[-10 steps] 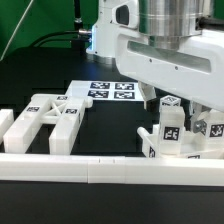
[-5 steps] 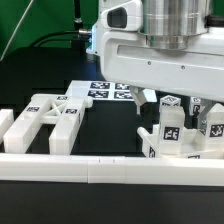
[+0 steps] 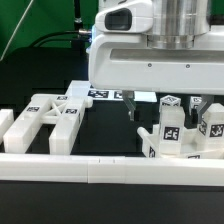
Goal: Assemble chair
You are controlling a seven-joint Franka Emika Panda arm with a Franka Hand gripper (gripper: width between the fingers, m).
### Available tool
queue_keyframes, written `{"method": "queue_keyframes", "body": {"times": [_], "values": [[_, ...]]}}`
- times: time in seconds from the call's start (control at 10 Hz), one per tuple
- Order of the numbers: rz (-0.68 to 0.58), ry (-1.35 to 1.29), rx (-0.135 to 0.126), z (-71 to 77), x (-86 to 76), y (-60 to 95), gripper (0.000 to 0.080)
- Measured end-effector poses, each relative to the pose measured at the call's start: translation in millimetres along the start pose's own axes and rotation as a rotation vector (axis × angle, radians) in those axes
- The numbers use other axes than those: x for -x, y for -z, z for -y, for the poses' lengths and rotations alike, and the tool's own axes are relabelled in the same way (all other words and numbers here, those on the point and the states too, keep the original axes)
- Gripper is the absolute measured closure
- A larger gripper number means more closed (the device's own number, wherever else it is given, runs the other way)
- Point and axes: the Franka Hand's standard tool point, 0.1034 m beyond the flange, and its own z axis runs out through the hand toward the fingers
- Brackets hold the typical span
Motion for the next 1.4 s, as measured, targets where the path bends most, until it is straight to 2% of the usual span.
{"method": "queue_keyframes", "body": {"times": [0.1, 0.3, 0.4, 0.5, 0.8, 1.1, 1.4], "values": [[0.0, -0.011, -0.002, 3.1, 0.3, -0.2, 0.0151], [0.002, -0.031, -0.003, 8.2, 1.4, -1.4, 0.0402], [0.002, -0.041, -0.003, 7.5, 1.3, -1.5, 0.0402], [0.002, -0.062, -0.003, 7.4, 1.3, -1.5, 0.0514], [0.003, -0.174, -0.004, 7.2, 1.3, -1.6, 0.0514], [0.007, -0.488, -0.005, 8.0, 2.8, -2.4, 0.0514], [0.01, -0.809, -0.025, 8.7, 2.6, -3.0, 0.0512]]}}
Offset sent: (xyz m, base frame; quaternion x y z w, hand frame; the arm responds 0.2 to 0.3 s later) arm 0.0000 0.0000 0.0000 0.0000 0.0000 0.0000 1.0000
